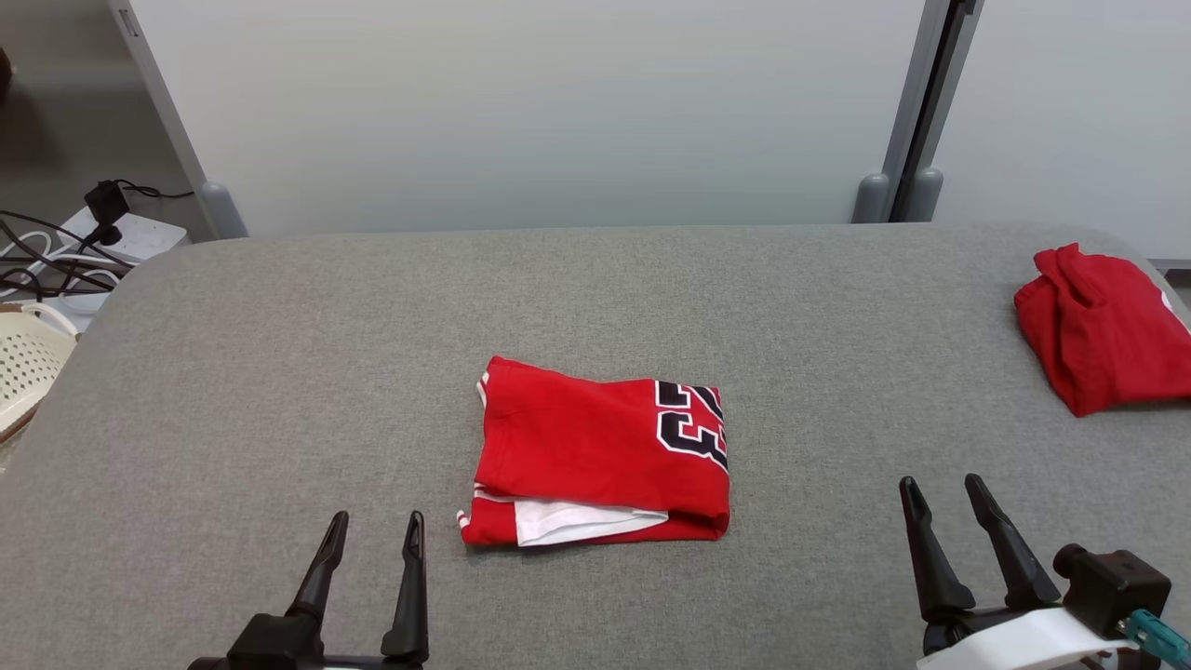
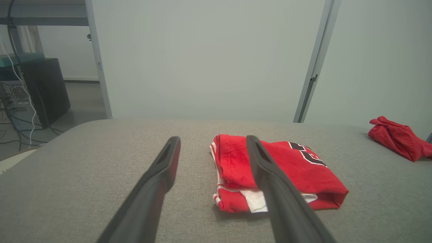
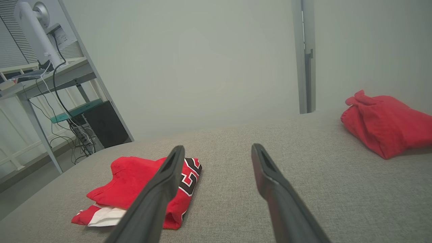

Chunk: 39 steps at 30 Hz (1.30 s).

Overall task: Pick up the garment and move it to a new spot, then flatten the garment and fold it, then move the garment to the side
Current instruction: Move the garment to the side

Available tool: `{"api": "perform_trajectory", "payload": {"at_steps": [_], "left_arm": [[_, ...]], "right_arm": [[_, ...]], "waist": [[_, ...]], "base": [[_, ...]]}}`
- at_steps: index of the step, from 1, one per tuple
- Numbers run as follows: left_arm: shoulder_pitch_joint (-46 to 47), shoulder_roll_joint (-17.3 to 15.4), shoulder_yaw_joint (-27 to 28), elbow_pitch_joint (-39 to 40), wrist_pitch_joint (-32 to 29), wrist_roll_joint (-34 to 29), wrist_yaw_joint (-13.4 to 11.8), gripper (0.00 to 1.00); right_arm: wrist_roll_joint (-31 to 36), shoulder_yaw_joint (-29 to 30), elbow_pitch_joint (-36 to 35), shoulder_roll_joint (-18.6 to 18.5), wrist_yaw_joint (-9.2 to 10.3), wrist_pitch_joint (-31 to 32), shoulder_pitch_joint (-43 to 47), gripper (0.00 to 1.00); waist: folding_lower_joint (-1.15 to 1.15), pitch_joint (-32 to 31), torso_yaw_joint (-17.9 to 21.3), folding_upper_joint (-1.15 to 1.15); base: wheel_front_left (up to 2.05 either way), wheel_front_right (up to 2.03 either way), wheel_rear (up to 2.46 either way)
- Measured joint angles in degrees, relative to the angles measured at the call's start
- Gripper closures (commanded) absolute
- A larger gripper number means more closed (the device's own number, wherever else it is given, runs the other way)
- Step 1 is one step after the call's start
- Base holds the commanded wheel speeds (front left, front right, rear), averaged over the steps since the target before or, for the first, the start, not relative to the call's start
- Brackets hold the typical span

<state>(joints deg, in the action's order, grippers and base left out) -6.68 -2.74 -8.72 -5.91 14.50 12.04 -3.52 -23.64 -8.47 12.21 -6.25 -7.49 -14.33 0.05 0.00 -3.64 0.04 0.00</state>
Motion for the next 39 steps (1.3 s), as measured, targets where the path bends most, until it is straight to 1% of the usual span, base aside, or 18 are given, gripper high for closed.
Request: {"api": "perform_trajectory", "payload": {"at_steps": [4, 8, 11, 13, 17, 22, 26, 29, 32, 35, 39], "left_arm": [[0.0, 0.0, -0.3, 0.0, 0.0, 0.0, 0.0, 0.00], [0.0, 0.0, -0.5, 0.0, 0.0, 0.0, 0.5, 0.00], [0.1, 0.0, -0.6, 0.1, 0.0, -0.4, 0.5, 0.00], [0.1, 0.0, -0.7, 0.2, 0.0, -0.8, 1.0, 0.00], [0.4, 0.0, -1.0, 0.3, 0.0, -1.0, 1.0, 0.00], [1.4, 0.0, -1.8, 0.5, 0.0, -1.4, 1.2, 0.00], [2.0, 0.0, -2.6, 0.5, 0.0, -1.4, 1.2, 0.00], [3.5, 0.0, -3.1, 0.6, 0.0, -1.4, 1.2, 0.00], [4.5, 0.0, -3.6, 0.6, 0.0, -1.3, 1.2, 0.00], [4.8, 0.0, -4.1, 0.6, 0.0, -0.8, 1.2, 0.00], [4.8, 0.0, -4.2, 0.6, 0.0, -0.7, 1.1, 0.00]], "right_arm": [[-0.1, -0.5, 0.6, 0.0, 0.00, 0.0, 0.0, 0.00], [-2.8, -2.5, 4.1, 0.1, 0.00, 0.0, -0.4, 0.00], [-6.5, -4.5, 8.4, 0.2, 0.00, 0.0, -2.2, 0.00], [-10.2, -5.7, 11.0, 0.6, 0.00, 0.0, -4.4, 0.00], [-18.1, -8.5, 17.4, 1.0, 0.00, 0.0, -10.3, 0.00], [-27.6, -10.9, 25.4, 0.9, 0.00, 0.0, -16.7, 0.00], [-34.4, -12.9, 31.3, 0.1, 0.00, 0.3, -21.3, 0.00], [-38.3, -14.2, 34.5, -0.9, 0.00, 1.6, -24.6, 0.00], [-40.7, -15.0, 37.5, -2.0, 0.01, 2.2, -27.0, 0.00], [-42.8, -16.2, 40.4, -2.7, 0.01, 3.3, -28.6, 0.00], [-44.3, -18.7, 42.9, -2.7, 0.01, 5.5, -29.5, 0.00]], "waist": [[0.00, 0.1, -0.5, 0.00], [0.00, 0.5, -1.2, 0.00], [0.00, 1.0, -2.0, 0.00], [0.00, 1.4, -2.7, 0.00], [0.00, 2.4, -4.2, 0.00], [0.00, 3.7, -6.8, 0.00], [0.00, 5.1, -9.3, 0.00], [0.00, 6.4, -11.2, 0.00], [0.00, 7.7, -13.2, 0.00], [0.00, 8.7, -15.1, 0.00], [0.00, 9.5, -17.1, 0.00]], "base": [[0.00, 0.00, 0.00], [0.00, 0.00, 0.00], [0.00, 0.00, 0.00], [0.00, 0.00, 0.00], [0.00, 0.00, 0.00], [0.00, 0.00, 0.00], [0.00, 0.00, 0.00], [0.00, 0.00, 0.00], [0.00, 0.00, 0.00], [0.00, 0.00, 0.00], [0.00, 0.00, 0.00]]}}
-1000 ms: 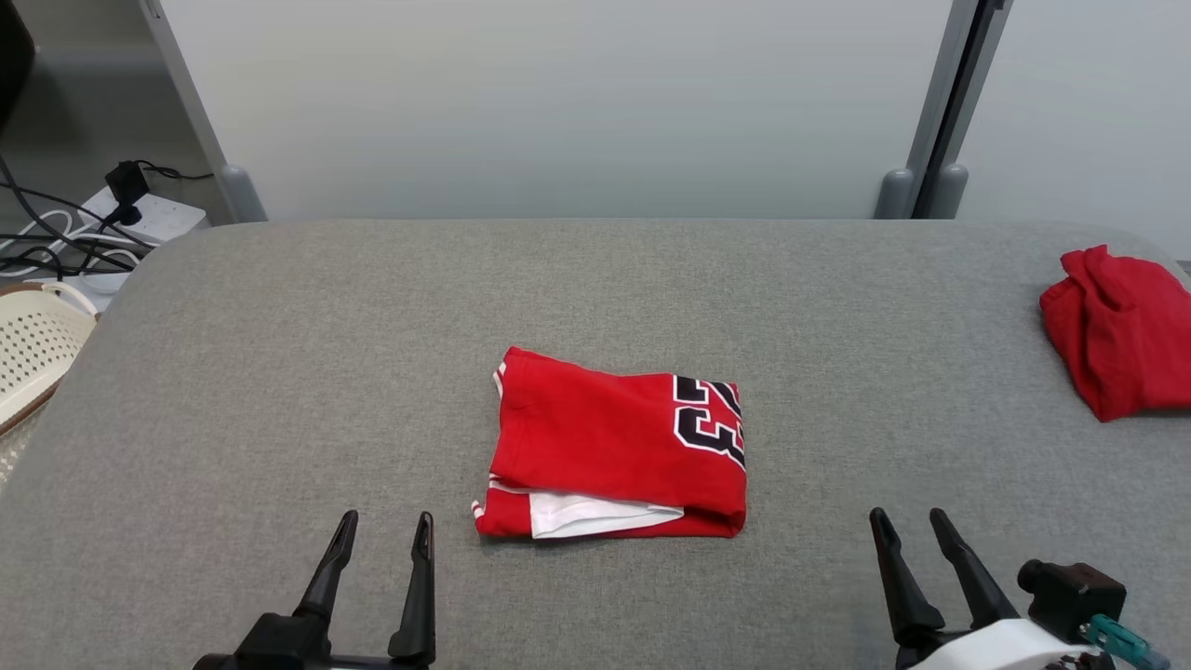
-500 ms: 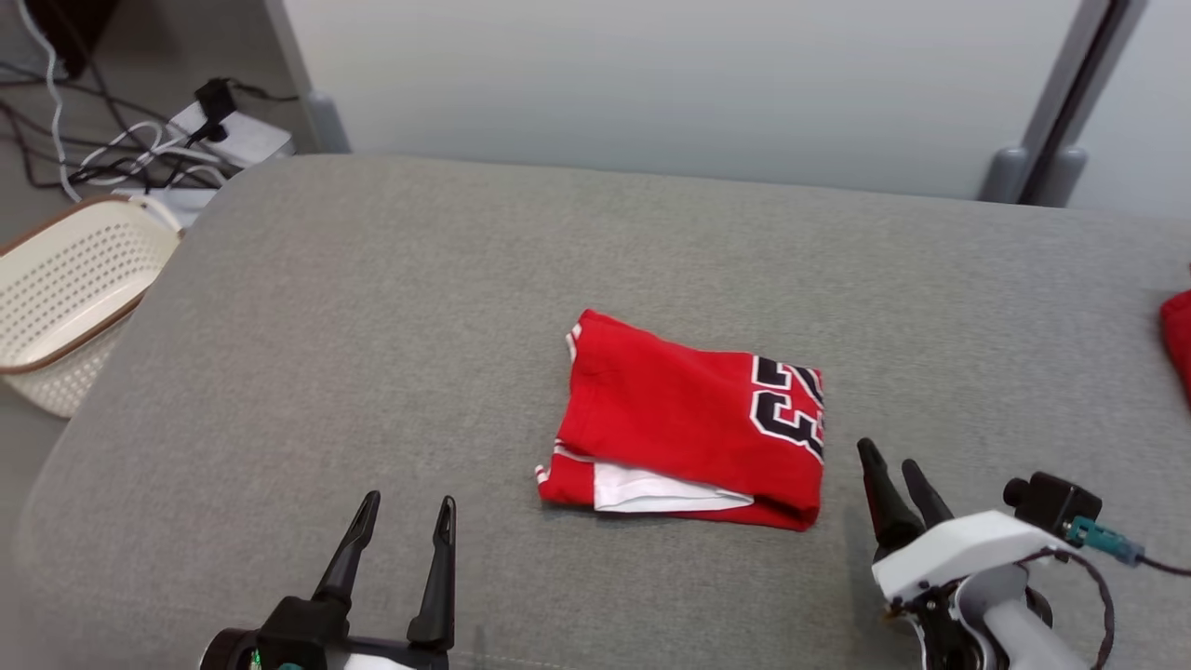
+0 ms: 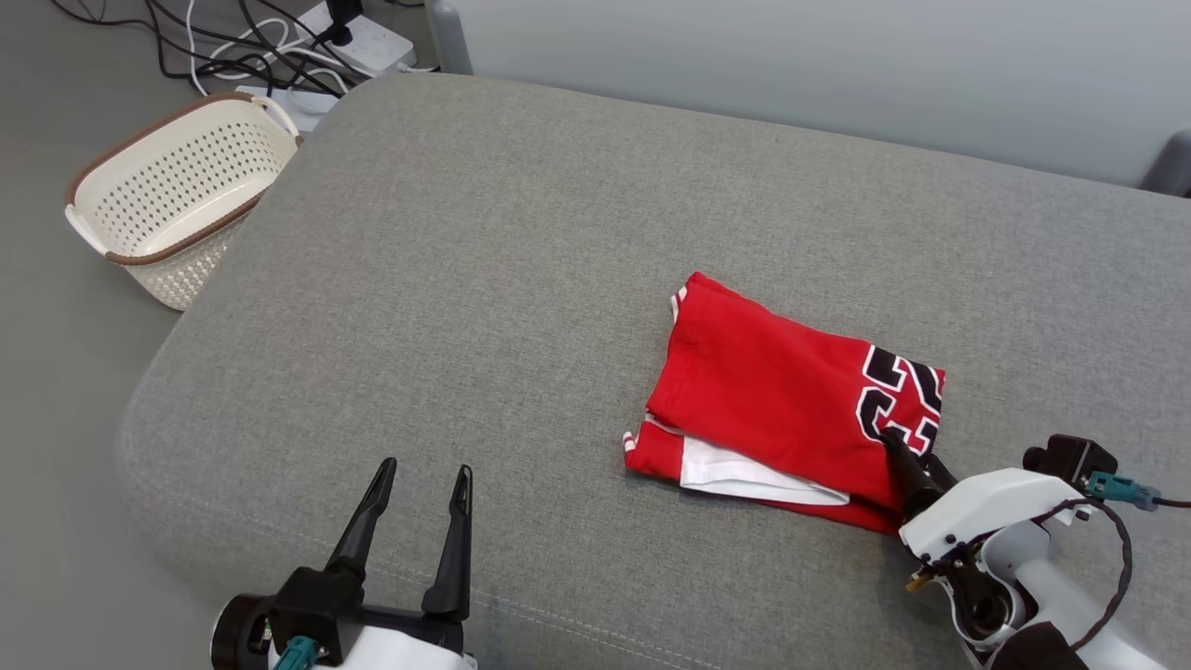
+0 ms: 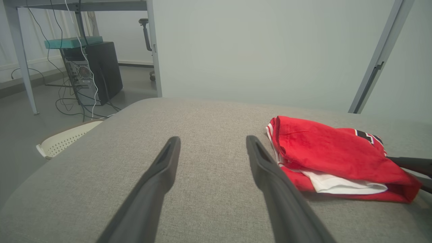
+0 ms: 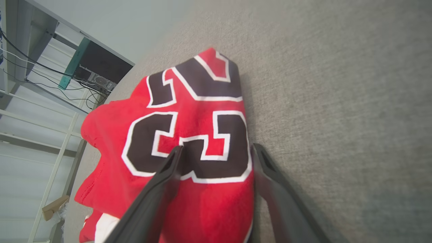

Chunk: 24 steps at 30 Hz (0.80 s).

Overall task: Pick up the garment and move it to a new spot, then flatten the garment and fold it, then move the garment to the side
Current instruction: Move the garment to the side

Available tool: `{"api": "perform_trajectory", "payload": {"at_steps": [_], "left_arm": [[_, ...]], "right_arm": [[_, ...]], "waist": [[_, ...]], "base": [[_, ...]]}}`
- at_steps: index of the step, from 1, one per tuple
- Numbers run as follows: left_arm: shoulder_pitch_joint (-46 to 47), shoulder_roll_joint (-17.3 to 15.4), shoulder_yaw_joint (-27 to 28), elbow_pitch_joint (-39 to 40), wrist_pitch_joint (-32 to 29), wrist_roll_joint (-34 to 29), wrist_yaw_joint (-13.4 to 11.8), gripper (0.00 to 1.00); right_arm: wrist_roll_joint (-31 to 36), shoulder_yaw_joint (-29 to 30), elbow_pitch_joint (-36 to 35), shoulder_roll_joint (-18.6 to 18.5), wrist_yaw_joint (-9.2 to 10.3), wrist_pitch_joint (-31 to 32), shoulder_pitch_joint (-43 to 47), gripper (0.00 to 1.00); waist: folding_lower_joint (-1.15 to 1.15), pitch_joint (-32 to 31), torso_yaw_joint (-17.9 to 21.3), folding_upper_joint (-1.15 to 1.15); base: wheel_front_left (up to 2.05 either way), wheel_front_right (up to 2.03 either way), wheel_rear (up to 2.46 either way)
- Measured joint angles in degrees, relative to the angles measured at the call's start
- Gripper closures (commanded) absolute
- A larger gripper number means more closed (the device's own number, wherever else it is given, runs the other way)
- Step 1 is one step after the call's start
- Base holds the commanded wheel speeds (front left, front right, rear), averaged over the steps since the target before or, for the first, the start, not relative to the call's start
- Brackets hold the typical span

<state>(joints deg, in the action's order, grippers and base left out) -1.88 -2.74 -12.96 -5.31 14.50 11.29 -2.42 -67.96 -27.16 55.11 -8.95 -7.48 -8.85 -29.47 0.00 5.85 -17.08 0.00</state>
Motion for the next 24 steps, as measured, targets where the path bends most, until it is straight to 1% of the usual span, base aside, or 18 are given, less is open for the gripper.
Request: {"api": "perform_trajectory", "payload": {"at_steps": [4, 5, 6, 7, 10, 15, 18, 20, 22, 23, 24], "left_arm": [[0.1, 0.0, 0.0, 0.0, 0.0, 0.0, 0.0, 0.00], [0.2, 0.0, -0.1, 0.0, 0.0, 0.0, 0.0, 0.00], [0.4, 0.0, -0.1, 0.0, 0.0, 0.0, 0.0, 0.00], [0.6, 0.0, -0.1, 0.0, 0.0, 0.0, 0.0, 0.00], [1.1, 0.0, 0.0, 0.3, 0.0, 0.0, -0.2, 0.00], [1.1, 0.0, 0.5, 0.6, 0.0, 0.0, -0.4, 0.00], [1.1, 0.0, 0.6, 0.6, 0.0, 0.0, -0.4, 0.00], [1.1, 0.0, 0.8, 0.6, 0.0, 0.0, -0.4, 0.00], [1.1, 0.0, 0.9, 0.6, 0.0, 0.0, -0.4, 0.00], [1.2, 0.0, 1.0, 0.7, 0.0, 0.0, -0.4, 0.00], [1.3, 0.0, 1.0, 0.7, 0.0, 0.0, -0.4, 0.00]], "right_arm": [[-0.6, -1.8, 2.4, 0.0, -0.01, 0.4, -1.5, 0.00], [-0.7, -2.1, 2.8, 0.1, -0.01, 0.4, -1.8, 0.14], [-1.0, -2.6, 3.0, 0.1, -0.01, 0.5, -2.0, 0.67], [-1.1, -3.3, 3.1, -0.1, -0.01, 0.5, -2.3, 1.00], [-0.8, -5.6, 3.1, -0.2, -0.01, -0.3, -2.7, 1.00], [3.5, -10.3, 2.4, -1.2, -0.01, -4.1, -4.0, 1.00], [6.4, -11.5, 1.1, -2.4, -0.01, -4.9, -5.5, 1.00], [8.9, -11.2, -0.7, -3.2, -0.01, -5.0, -6.4, 1.00], [11.8, -9.2, -3.0, -3.9, -0.01, -5.3, -6.8, 1.00], [14.9, -7.0, -5.0, -4.3, -0.01, -5.3, -6.9, 1.00], [16.3, -5.9, -6.0, -4.4, -0.01, -5.3, -6.7, 1.00]], "waist": [[0.00, 0.2, -1.0, 0.00], [0.00, 0.2, -1.2, 0.00], [0.00, 0.2, -1.3, 0.00], [0.00, 0.2, -1.4, 0.00], [0.00, 0.3, -1.3, 0.00], [0.00, 0.3, 0.1, 0.00], [0.00, 0.3, 1.4, 0.00], [0.00, 0.2, 2.4, 0.00], [0.00, 0.1, 3.5, 0.00], [0.00, 0.1, 4.8, 0.00], [0.00, 0.1, 5.5, 0.00]], "base": [[0.00, 0.00, 0.00], [0.00, 0.00, 0.00], [0.00, 0.00, 0.00], [0.00, 0.00, 0.00], [0.00, 0.00, 0.00], [0.00, 0.00, 0.00], [0.00, 0.00, 0.00], [0.00, 0.00, 0.00], [0.00, 0.00, 0.00], [0.00, 0.00, 0.00], [0.00, 0.00, 0.00]]}}
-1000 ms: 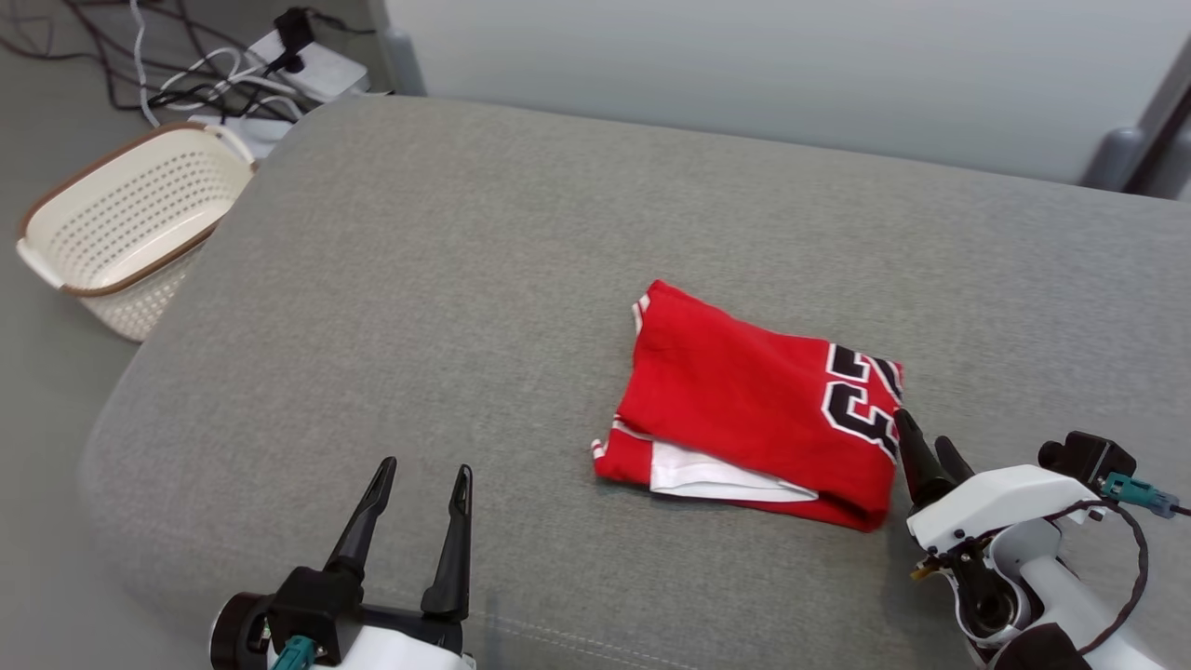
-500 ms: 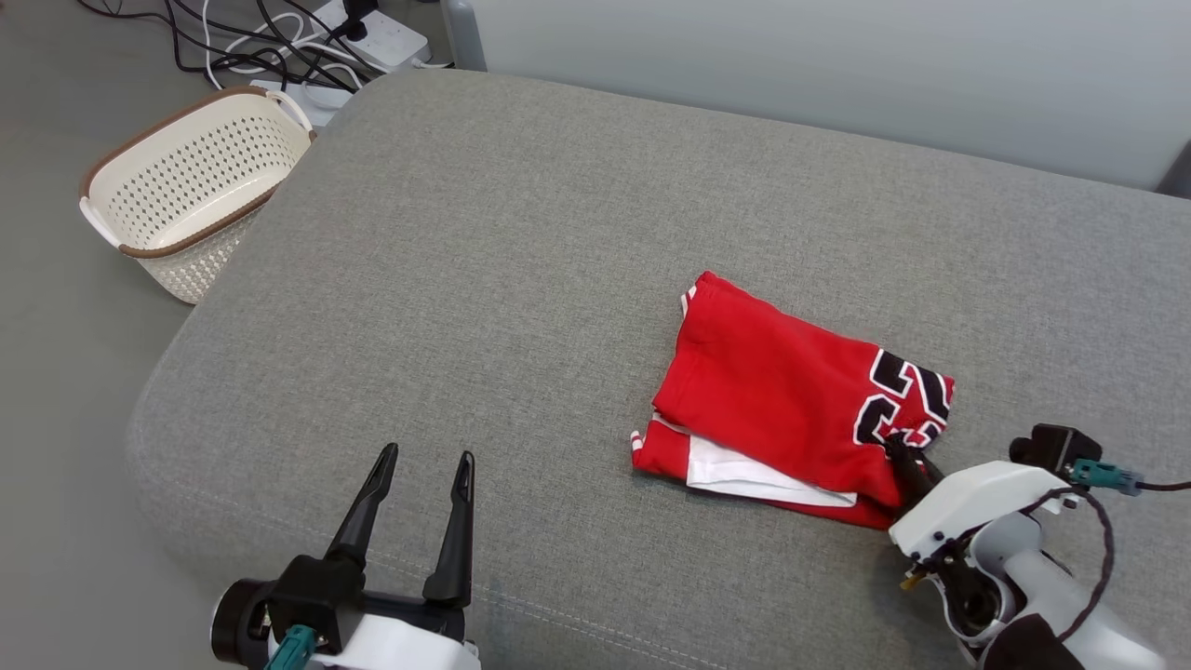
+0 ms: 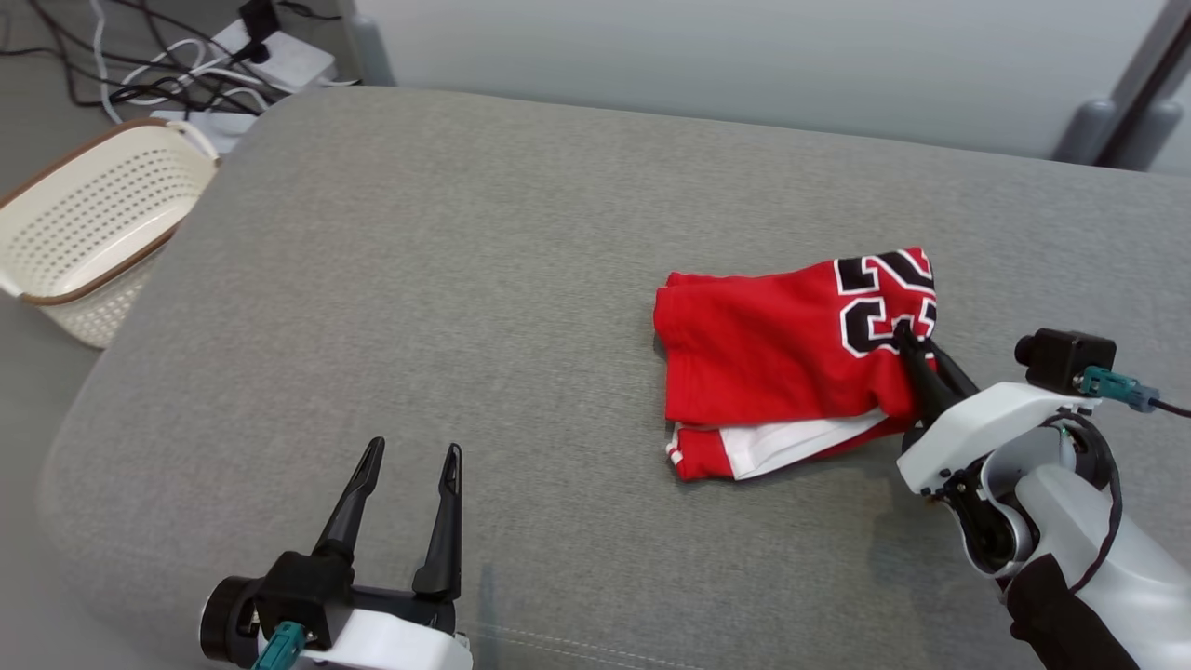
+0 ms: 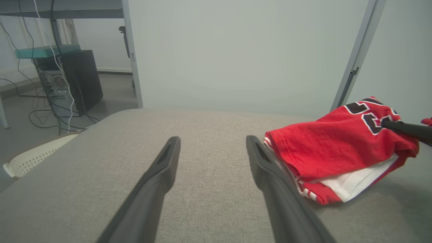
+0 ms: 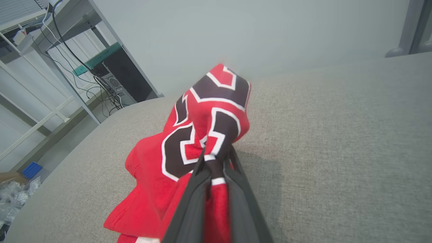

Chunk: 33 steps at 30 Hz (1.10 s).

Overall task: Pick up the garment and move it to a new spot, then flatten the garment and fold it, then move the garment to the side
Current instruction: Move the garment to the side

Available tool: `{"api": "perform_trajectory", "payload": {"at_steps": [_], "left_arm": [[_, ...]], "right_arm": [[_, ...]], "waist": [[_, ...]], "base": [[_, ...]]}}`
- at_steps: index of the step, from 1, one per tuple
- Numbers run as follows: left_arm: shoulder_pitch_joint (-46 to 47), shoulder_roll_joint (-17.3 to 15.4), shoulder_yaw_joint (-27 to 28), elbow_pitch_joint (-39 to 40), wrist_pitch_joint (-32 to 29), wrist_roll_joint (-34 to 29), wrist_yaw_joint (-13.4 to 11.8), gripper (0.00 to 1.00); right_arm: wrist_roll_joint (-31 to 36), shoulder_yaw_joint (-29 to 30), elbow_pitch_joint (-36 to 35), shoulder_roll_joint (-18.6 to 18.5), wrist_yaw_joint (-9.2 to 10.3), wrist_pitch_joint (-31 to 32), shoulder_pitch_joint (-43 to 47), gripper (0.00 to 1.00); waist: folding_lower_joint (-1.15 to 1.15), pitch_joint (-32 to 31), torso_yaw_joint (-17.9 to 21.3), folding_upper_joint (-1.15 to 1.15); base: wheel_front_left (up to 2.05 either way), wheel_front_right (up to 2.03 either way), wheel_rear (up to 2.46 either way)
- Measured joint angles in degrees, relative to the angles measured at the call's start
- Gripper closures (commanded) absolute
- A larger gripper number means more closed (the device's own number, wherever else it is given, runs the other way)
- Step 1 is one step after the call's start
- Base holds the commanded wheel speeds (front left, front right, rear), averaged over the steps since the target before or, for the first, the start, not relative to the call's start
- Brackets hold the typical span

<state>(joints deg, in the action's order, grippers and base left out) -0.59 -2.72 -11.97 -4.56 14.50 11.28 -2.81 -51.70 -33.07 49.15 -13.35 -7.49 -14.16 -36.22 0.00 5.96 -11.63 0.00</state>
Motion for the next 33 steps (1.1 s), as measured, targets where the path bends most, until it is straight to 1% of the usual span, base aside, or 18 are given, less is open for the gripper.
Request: {"api": "perform_trajectory", "payload": {"at_steps": [5, 11, 12, 21, 33], "left_arm": [[1.1, 0.0, 0.2, -0.2, 0.0, -0.1, 0.3, 0.00], [2.3, 0.0, 0.1, -0.5, 0.0, -0.2, 0.8, 0.00], [2.3, 0.0, 0.1, -0.5, 0.0, -0.2, 0.8, 0.00], [4.1, 0.0, -0.2, -0.8, 0.0, -0.7, 0.8, 0.00], [7.2, 0.0, -0.3, -1.0, 0.0, -2.3, 2.1, 0.00]], "right_arm": [[5.5, 5.1, -4.2, 0.6, 0.00, 0.0, 1.8, 1.00], [9.6, 8.3, -6.5, 1.6, 0.00, 0.0, 5.1, 1.00], [9.6, 8.3, -6.5, 1.6, 0.00, 0.0, 5.1, 1.00], [12.2, 10.9, -8.8, 2.3, 0.00, 0.0, 6.8, 1.00], [13.4, 12.6, -11.9, 4.5, 0.00, 0.0, 7.2, 1.00]], "waist": [[0.00, -0.1, 3.7, 0.00], [0.00, -0.1, 8.9, 0.00], [0.00, -0.1, 8.9, 0.00], [0.00, 0.6, 17.2, 0.00], [0.00, 3.9, 27.6, 0.00]], "base": [[0.00, 0.00, 0.00], [0.00, 0.00, 0.00], [0.00, 0.00, 0.00], [0.00, 0.00, 0.00], [0.00, 0.00, 0.00]]}}
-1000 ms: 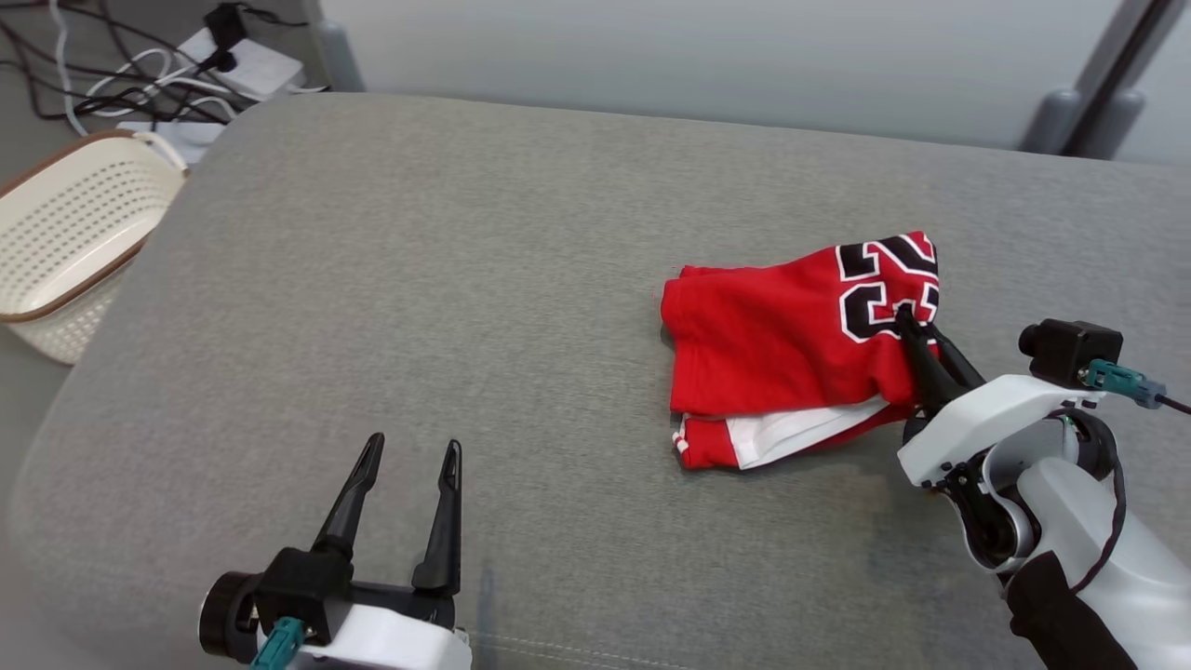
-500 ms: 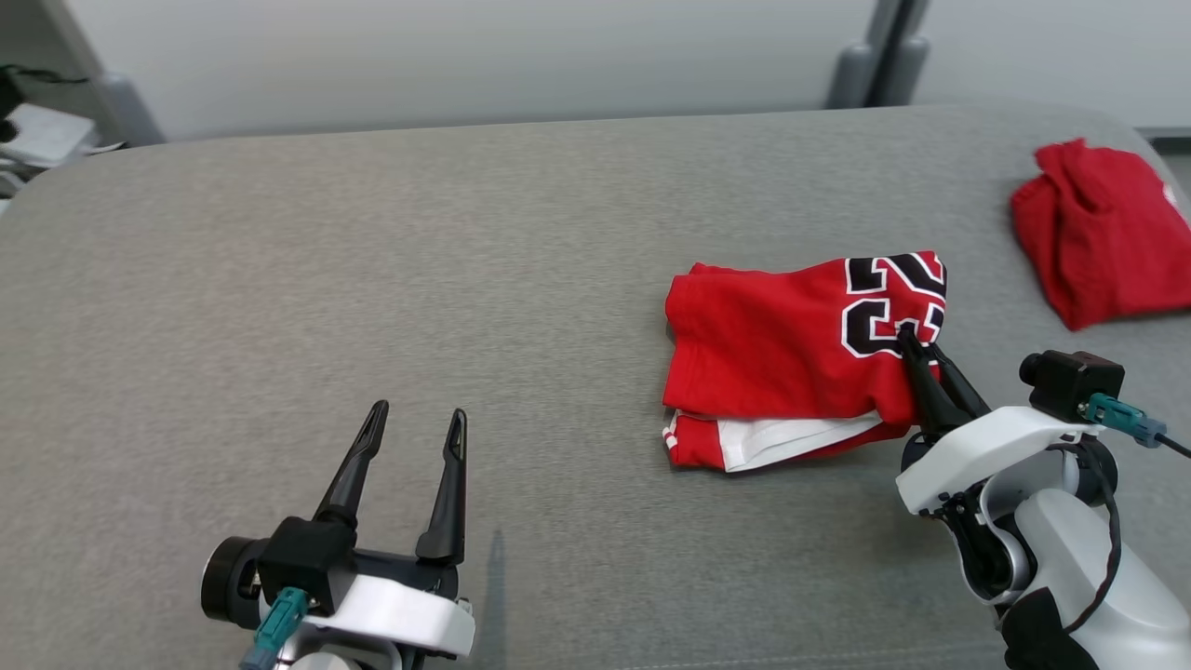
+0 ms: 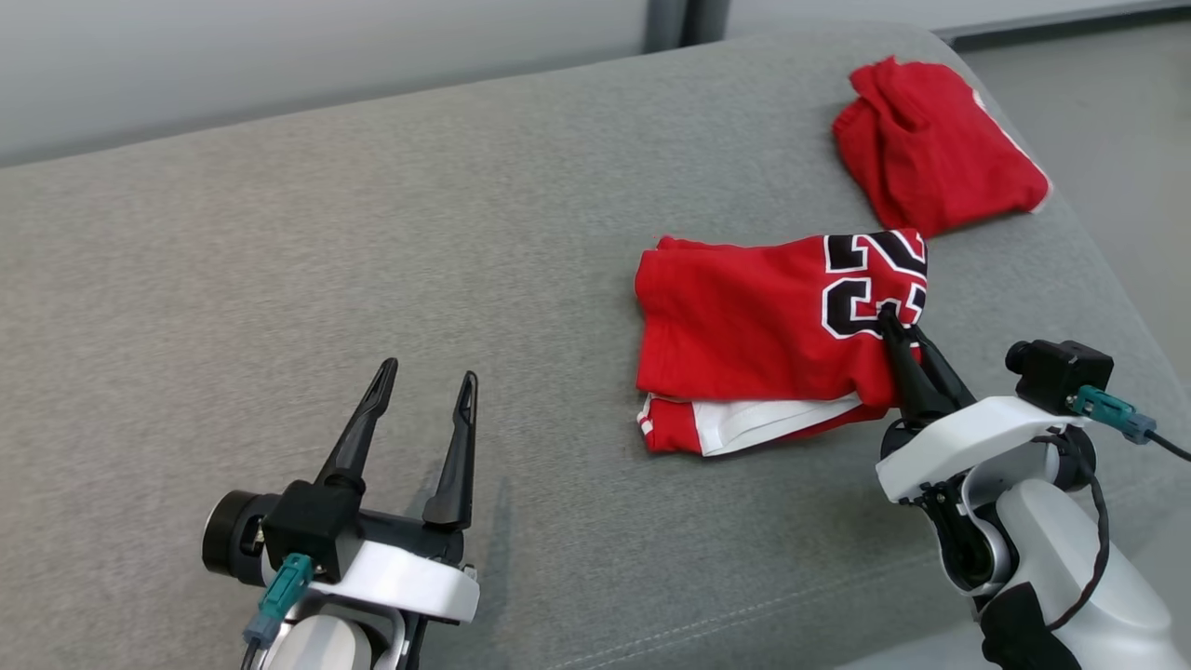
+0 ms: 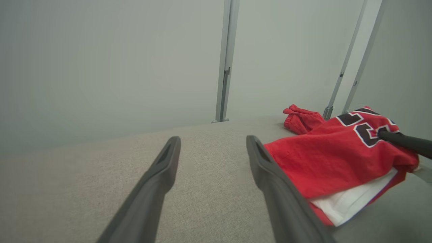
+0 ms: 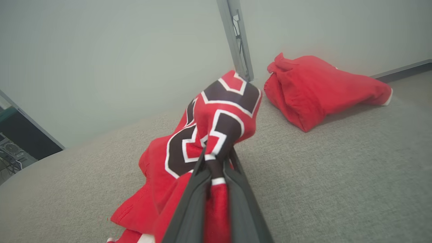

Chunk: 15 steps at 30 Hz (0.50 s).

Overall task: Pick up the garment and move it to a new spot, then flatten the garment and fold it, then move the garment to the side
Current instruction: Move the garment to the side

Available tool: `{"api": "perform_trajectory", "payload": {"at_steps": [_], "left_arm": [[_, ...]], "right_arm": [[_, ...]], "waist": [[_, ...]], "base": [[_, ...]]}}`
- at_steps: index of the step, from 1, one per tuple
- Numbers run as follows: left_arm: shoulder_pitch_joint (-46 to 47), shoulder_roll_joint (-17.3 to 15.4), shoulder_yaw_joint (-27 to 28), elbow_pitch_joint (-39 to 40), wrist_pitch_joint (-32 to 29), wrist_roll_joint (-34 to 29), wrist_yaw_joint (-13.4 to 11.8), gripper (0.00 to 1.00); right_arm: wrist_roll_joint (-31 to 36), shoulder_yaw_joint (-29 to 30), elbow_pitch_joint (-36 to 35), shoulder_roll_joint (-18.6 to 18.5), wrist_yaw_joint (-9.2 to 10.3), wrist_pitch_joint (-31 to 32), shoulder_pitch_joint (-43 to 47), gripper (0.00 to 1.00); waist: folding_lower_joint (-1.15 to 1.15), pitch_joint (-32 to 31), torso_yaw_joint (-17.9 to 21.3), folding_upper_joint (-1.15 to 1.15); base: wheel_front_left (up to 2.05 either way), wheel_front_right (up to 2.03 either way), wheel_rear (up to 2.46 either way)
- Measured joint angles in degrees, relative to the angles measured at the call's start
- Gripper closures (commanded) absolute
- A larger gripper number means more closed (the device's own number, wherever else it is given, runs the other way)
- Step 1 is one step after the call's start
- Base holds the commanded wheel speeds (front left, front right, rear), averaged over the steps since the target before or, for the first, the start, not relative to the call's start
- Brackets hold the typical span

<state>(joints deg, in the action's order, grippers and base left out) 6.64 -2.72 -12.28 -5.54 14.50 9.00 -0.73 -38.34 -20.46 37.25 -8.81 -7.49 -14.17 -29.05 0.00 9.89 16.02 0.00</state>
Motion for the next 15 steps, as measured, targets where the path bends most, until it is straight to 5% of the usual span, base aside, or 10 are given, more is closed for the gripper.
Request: {"api": "perform_trajectory", "payload": {"at_steps": [15], "left_arm": [[2.4, 0.0, -0.1, -0.2, 0.0, -2.5, 1.3, 0.00]], "right_arm": [[3.3, 0.5, -0.9, 0.5, 0.00, 0.0, -2.2, 1.00]], "waist": [[0.00, 4.8, 5.9, 0.00]], "base": [[0.00, 0.00, 0.00]]}}
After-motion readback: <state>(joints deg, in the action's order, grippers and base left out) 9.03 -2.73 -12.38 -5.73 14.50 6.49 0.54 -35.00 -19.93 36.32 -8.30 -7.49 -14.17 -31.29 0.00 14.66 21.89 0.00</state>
